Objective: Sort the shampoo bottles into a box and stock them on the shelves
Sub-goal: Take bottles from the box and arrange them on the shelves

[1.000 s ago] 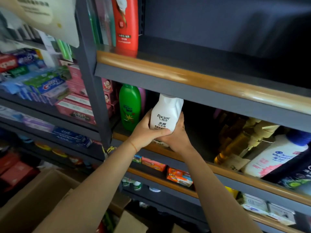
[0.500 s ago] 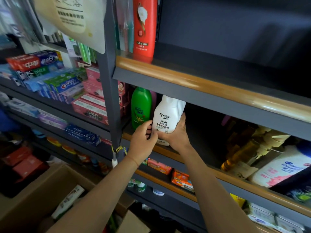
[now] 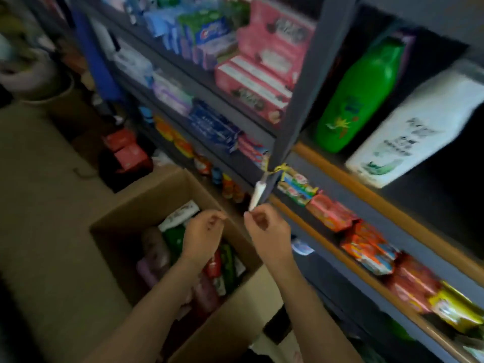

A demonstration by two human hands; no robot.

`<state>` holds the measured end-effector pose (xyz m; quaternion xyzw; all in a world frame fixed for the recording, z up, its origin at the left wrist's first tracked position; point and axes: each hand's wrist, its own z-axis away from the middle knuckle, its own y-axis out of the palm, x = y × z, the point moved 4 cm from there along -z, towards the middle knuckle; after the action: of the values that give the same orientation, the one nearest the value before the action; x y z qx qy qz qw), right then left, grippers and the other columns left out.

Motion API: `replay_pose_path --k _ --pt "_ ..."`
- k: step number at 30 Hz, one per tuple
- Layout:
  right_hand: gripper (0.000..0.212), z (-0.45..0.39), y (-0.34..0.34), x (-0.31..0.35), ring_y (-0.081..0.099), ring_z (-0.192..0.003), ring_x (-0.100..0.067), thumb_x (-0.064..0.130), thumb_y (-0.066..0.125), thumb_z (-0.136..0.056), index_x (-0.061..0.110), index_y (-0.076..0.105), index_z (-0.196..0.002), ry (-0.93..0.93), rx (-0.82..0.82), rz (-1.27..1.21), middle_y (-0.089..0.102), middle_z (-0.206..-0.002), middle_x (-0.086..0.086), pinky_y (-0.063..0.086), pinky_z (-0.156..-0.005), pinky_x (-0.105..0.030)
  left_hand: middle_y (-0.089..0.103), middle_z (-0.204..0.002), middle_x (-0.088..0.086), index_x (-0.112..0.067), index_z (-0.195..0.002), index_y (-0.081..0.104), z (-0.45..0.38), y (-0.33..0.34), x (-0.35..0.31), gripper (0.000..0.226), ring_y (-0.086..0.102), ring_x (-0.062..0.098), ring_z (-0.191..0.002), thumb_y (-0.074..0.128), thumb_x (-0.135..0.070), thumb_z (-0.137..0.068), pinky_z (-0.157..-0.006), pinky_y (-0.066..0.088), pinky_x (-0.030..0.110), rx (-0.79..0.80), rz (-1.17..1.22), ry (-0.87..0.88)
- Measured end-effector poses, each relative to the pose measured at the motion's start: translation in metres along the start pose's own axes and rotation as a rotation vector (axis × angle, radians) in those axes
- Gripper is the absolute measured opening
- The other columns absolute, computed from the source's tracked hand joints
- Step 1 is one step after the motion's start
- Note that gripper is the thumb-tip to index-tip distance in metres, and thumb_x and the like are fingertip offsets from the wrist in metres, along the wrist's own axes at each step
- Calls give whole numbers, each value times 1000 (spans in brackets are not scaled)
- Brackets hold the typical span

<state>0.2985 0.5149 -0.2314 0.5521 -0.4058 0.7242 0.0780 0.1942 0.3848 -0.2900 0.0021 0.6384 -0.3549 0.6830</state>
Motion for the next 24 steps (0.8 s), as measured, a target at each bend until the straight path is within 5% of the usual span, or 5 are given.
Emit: replay_pose_path --k 5,8,10,15,24 --pt "9 -11 151 -67 59 -85 -14 28 65 -93 21 60 -90 283 487 151 63 -90 3 45 -77 -27 63 -110 14 -9 -99 71 12 -85 119 16 61 37 -105 62 -15 -87 -88 46 44 -152 -573 -156" --pt "22 -11 206 -105 60 -91 -20 28 61 -95 9 61 -107 463 626 272 66 -104 -6 49 -81 -33 45 -145 25 -7 -124 63 20 -118 168 49 34 44 -141 73 -25 -80 -113 20 59 -264 -823 -212" --pt "26 -12 232 -126 61 -97 -26 26 59 -95 7 58 -114 548 637 304 65 -113 -11 50 -84 -36 25 -158 26 -7 -141 49 21 -127 197 66 16 44 -148 72 -26 -82 -117 12 60 -276 -788 -287" --pt "52 -34 291 -158 56 -116 -30 23 65 -91 9 43 -137 658 528 258 55 -128 -9 45 -86 -29 13 -163 12 -23 -148 39 18 -121 236 62 34 34 -143 62 -17 -91 -108 43 49 -371 -265 -429" --pt "88 -26 350 -186 67 -102 -27 57 82 -62 11 58 -133 902 553 81 66 -121 -3 55 -93 -39 10 -165 7 -26 -143 48 18 -123 230 58 49 25 -130 62 -7 -90 -82 42 21 -408 -236 -395"
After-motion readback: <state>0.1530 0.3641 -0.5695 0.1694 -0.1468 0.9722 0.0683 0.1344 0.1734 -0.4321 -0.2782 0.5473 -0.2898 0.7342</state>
